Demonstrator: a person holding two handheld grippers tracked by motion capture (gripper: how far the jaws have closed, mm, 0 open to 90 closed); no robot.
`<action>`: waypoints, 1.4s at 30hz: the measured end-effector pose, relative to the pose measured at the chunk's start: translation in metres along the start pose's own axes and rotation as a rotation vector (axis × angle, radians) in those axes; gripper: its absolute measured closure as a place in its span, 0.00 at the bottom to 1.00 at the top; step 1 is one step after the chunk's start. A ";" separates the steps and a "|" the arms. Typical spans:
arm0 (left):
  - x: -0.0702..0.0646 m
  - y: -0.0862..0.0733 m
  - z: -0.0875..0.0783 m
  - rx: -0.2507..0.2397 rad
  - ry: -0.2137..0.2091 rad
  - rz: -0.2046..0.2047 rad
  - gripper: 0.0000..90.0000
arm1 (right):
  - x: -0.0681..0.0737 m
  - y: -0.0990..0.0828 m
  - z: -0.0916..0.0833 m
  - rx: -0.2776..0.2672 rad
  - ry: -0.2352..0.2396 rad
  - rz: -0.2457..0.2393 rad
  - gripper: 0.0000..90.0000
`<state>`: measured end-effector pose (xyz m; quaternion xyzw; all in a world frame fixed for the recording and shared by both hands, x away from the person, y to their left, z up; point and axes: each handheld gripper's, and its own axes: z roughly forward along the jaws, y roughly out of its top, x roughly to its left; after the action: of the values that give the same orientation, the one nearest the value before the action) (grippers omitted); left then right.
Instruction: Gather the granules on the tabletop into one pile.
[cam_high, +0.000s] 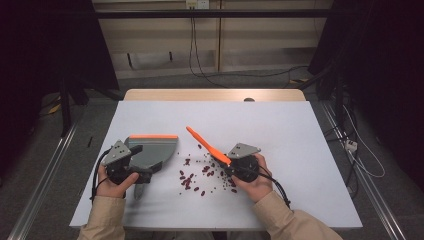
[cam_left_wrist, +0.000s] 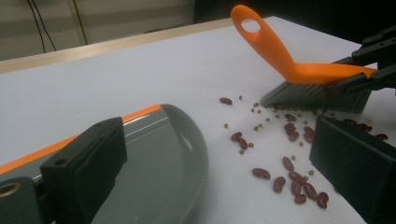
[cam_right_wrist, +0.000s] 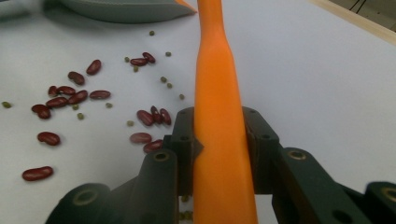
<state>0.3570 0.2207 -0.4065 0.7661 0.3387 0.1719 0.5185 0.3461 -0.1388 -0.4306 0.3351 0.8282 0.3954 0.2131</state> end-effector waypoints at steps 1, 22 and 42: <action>0.000 0.000 0.000 -0.001 -0.001 0.000 0.04 | 0.002 0.000 0.000 0.000 0.001 -0.002 0.78; -0.001 -0.001 -0.002 0.000 -0.001 0.006 0.04 | 0.017 0.000 -0.004 -0.008 0.041 -0.033 0.78; 0.001 -0.001 -0.003 -0.004 0.007 -0.004 0.05 | -0.040 0.021 -0.006 -0.150 0.082 0.055 0.79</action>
<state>0.3557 0.2240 -0.4059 0.7637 0.3414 0.1743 0.5194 0.3783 -0.1610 -0.4067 0.3242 0.7948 0.4755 0.1928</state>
